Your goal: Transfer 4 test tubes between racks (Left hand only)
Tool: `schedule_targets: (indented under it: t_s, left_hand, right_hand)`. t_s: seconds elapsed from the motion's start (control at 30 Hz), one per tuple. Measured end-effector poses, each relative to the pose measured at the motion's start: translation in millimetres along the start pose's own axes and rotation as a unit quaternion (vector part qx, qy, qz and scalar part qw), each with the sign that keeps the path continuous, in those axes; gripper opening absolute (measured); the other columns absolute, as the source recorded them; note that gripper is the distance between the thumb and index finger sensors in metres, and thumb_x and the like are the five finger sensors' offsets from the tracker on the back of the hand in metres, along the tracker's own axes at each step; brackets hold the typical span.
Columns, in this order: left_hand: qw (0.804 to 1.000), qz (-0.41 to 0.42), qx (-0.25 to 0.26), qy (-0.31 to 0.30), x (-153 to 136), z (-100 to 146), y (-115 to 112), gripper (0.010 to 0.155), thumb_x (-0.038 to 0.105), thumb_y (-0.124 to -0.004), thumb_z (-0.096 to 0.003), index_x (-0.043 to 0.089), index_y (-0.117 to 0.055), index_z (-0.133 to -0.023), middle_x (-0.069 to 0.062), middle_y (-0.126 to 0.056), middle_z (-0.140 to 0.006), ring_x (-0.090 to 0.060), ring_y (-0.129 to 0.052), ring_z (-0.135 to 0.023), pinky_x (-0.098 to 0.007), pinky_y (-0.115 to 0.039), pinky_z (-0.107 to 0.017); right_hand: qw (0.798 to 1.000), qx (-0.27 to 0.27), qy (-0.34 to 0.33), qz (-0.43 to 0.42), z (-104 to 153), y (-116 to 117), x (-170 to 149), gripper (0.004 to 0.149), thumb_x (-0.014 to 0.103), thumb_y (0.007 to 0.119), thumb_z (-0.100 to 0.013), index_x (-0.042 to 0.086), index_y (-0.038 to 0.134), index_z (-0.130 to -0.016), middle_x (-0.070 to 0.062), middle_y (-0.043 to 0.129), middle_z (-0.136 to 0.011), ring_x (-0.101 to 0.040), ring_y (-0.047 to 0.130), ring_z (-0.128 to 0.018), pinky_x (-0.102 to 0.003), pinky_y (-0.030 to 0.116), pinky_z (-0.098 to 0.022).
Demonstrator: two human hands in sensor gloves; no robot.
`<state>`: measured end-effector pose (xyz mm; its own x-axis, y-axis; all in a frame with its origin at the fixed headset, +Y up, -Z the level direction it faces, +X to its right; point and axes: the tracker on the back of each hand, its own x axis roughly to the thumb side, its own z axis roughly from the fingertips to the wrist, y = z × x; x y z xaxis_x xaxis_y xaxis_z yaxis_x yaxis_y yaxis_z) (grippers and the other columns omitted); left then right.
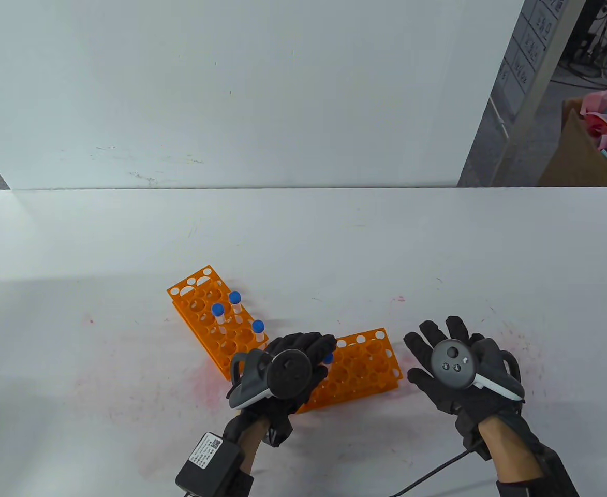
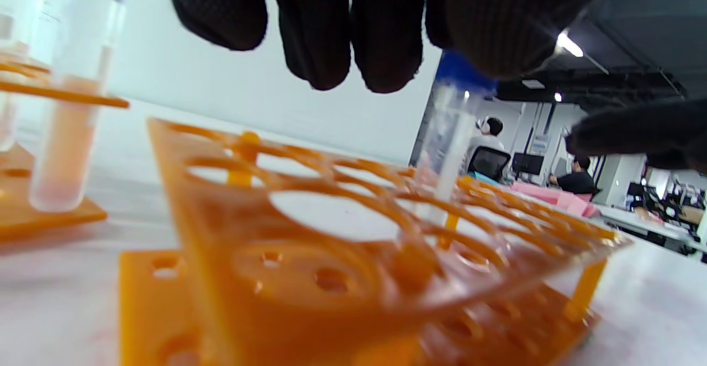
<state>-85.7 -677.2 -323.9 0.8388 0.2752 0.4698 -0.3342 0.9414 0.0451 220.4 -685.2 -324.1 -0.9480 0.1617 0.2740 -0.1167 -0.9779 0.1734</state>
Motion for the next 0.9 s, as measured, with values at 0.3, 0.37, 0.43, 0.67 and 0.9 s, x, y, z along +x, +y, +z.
schedule_targets:
  t_s: [0.3, 0.37, 0.43, 0.67, 0.9]
  left_hand:
    - [0.996, -0.035, 0.080, 0.034, -30, 13, 29, 0.057, 0.042, -0.078, -0.0475, 0.036, -0.063, -0.102, 0.001, -0.077, -0.108, -0.031, -0.082, -0.097, -0.059, -0.070, -0.070]
    - [0.993, -0.050, 0.093, 0.045, -41, 16, 34, 0.058, 0.042, -0.078, -0.0475, 0.036, -0.063, -0.103, 0.001, -0.076, -0.108, -0.031, -0.082, -0.097, -0.059, -0.070, -0.069]
    - [0.991, -0.064, 0.101, 0.056, -49, 17, 39, 0.058, 0.043, -0.078, -0.0474, 0.036, -0.062, -0.103, 0.001, -0.076, -0.109, -0.031, -0.081, -0.098, -0.059, -0.069, -0.070]
    - [0.984, -0.067, 0.112, 0.117, -83, 26, 43, 0.060, 0.043, -0.079, -0.0472, 0.035, -0.061, -0.104, -0.002, -0.073, -0.111, -0.033, -0.077, -0.100, -0.061, -0.067, -0.070]
    - [0.976, -0.093, 0.129, 0.151, -95, 30, 47, 0.060, 0.044, -0.079, -0.0467, 0.035, -0.062, -0.103, -0.002, -0.072, -0.111, -0.034, -0.076, -0.101, -0.061, -0.067, -0.070]
  right_hand:
    - [1.000, 0.004, -0.002, 0.000, 0, 1, 1, 0.065, 0.053, 0.058, -0.054, 0.028, 0.037, -0.111, -0.011, 0.028, -0.121, -0.053, 0.012, -0.101, -0.079, 0.025, -0.065]
    - [1.000, 0.004, -0.002, 0.000, 0, 1, 1, 0.065, 0.053, 0.058, -0.054, 0.028, 0.037, -0.111, -0.011, 0.028, -0.121, -0.053, 0.012, -0.101, -0.079, 0.025, -0.065]
    - [1.000, 0.008, -0.005, 0.003, 0, 1, 3, 0.065, 0.053, 0.058, -0.055, 0.028, 0.037, -0.111, -0.011, 0.028, -0.121, -0.053, 0.012, -0.101, -0.079, 0.025, -0.065]
    - [1.000, 0.001, -0.013, 0.003, 4, -2, 9, 0.065, 0.053, 0.058, -0.054, 0.028, 0.037, -0.111, -0.011, 0.028, -0.121, -0.053, 0.012, -0.101, -0.079, 0.025, -0.065]
    - [1.000, 0.004, -0.014, 0.001, 4, -2, 9, 0.065, 0.053, 0.058, -0.055, 0.028, 0.037, -0.111, -0.011, 0.028, -0.121, -0.053, 0.012, -0.101, -0.079, 0.025, -0.065]
